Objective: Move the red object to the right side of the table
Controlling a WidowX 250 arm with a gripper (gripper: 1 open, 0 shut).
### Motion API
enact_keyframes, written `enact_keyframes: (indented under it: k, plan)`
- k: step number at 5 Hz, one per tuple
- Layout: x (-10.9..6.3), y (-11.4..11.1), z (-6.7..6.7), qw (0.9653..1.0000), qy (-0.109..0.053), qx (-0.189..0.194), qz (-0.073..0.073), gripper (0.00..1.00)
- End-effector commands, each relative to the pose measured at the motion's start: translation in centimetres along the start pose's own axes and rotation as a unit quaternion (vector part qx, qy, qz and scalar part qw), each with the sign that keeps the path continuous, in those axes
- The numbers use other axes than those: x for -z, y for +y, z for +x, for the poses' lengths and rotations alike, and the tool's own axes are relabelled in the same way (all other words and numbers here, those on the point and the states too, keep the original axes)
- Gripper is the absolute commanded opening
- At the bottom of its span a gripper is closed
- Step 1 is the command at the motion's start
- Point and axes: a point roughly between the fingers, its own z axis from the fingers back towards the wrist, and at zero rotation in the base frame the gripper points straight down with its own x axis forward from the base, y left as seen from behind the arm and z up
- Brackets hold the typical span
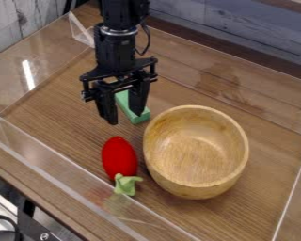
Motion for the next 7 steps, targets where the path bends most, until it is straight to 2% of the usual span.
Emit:
enact_keyframes:
  k: [1, 4, 7]
  plan:
    - [-0.2, -0.2, 0.1, 0.9998, -0.012, 0.004, -0.018, 1.00]
    - [3.6, -0.1, 0.6, 0.9984, -0.007, -0.043, -0.035, 1.00]
    - [5.4, -0.6, 1.0, 0.9974, -0.006, -0.059, -0.041, 1.00]
